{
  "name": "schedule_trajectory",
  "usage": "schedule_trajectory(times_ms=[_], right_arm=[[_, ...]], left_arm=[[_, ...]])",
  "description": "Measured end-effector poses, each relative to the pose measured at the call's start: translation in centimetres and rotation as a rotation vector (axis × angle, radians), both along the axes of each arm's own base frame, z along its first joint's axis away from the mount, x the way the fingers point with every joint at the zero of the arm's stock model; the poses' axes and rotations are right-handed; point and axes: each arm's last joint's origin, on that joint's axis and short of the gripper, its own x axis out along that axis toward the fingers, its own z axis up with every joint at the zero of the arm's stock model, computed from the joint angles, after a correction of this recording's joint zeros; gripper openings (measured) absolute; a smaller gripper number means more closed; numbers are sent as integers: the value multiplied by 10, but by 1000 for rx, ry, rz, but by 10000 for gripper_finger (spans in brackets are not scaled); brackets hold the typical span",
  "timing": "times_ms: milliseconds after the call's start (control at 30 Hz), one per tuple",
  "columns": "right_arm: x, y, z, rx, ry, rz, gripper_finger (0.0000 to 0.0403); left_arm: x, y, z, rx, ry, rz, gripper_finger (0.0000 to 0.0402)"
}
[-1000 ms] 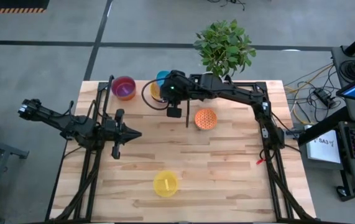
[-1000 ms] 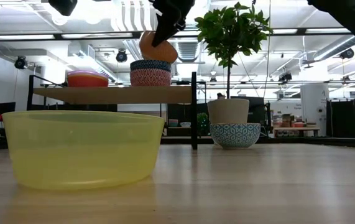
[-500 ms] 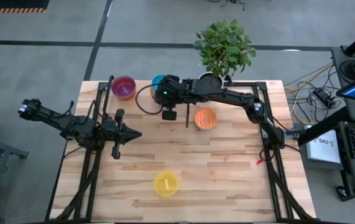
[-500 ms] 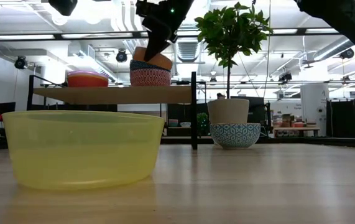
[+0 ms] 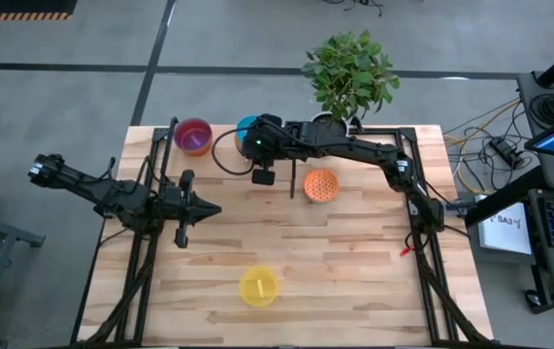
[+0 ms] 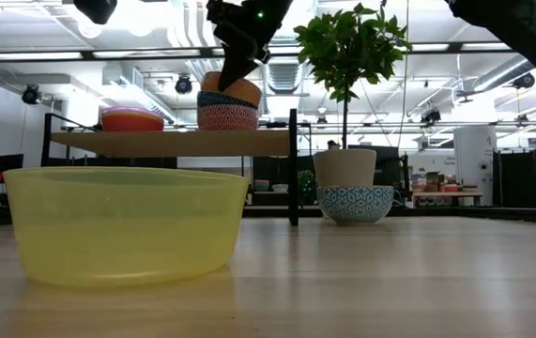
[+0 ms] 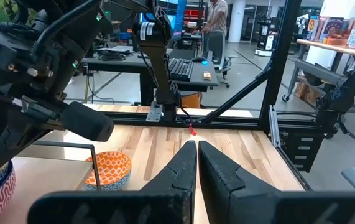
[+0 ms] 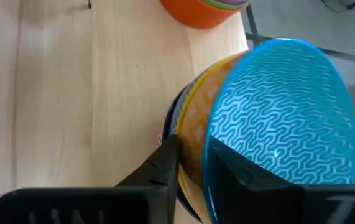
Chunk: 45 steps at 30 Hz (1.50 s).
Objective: Place and stack bowls onto a shelf
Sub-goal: Stack the orange bowl on the yellow bowl on the shelf, then stack the yellow bowl on the purple bowl on the shelf
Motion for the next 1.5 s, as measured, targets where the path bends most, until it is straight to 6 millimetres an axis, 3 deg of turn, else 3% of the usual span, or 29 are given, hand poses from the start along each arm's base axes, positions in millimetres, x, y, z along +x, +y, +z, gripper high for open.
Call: schedule_trajectory(times_ms=[233, 467, 833, 1267, 1500], right_arm=[[-3, -1, 5, 11, -22, -15, 121], [-18, 4, 33, 23, -97, 10, 145], [-33, 23, 58, 170, -174, 221, 123], [-31, 43, 53, 236, -141, 385, 80], [-43, 53, 43, 367, -173, 530, 76]], left_arm=[[0, 0, 0, 0, 0, 0, 0], [1, 0, 0, -61, 3, 3, 0], [34, -15, -25, -156, 127, 18, 0], [46, -22, -32, -195, 162, 18, 0], [45, -32, -35, -204, 181, -24, 0]])
